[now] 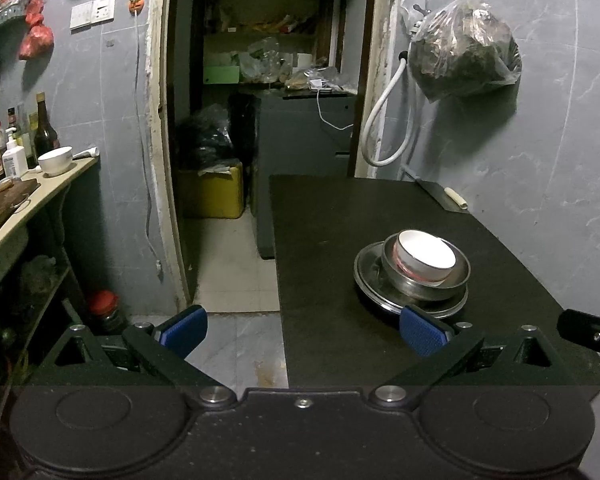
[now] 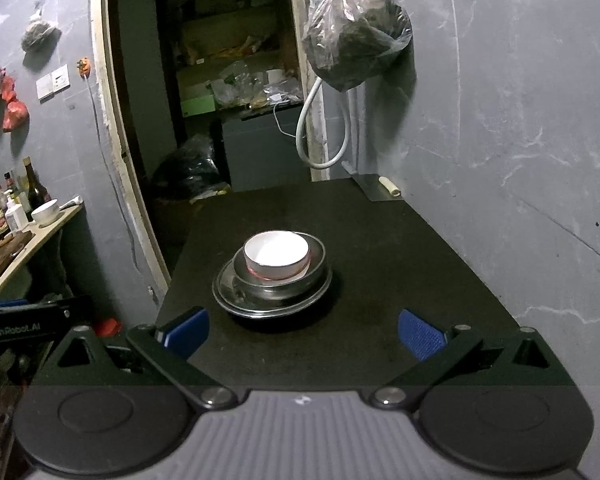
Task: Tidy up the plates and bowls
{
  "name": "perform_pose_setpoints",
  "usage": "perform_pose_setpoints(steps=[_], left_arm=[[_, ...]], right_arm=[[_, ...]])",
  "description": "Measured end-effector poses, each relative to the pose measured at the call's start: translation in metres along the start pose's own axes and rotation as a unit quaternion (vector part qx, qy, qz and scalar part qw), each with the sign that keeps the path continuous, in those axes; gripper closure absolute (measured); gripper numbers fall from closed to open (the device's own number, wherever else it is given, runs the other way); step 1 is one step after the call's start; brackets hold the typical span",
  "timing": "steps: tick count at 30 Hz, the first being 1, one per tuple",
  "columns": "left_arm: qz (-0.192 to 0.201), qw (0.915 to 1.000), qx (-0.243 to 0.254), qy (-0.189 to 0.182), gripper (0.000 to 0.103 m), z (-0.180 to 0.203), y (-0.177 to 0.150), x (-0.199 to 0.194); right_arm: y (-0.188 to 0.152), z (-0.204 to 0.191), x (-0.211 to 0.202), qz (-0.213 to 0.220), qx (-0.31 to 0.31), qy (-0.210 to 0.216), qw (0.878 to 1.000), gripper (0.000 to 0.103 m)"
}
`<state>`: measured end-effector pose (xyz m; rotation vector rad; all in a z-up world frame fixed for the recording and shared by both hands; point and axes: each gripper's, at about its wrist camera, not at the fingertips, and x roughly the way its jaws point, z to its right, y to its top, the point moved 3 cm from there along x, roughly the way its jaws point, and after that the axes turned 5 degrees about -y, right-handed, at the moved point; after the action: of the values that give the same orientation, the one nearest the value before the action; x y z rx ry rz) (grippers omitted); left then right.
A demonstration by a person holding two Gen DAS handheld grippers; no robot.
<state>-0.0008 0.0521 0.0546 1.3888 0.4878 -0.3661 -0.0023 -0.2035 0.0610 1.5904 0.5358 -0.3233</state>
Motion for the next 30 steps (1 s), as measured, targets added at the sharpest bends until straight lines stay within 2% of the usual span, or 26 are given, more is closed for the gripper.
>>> perform_pose_setpoints(steps=[30], left_arm=[[-0.002,1.0000,0.001,0.004,0.001,-0.0001,0.0011,-0.0072]], right_arm=[[0.0014,0.0040,-0.0059,0.003,0.003,0.000,1.000,0.000]])
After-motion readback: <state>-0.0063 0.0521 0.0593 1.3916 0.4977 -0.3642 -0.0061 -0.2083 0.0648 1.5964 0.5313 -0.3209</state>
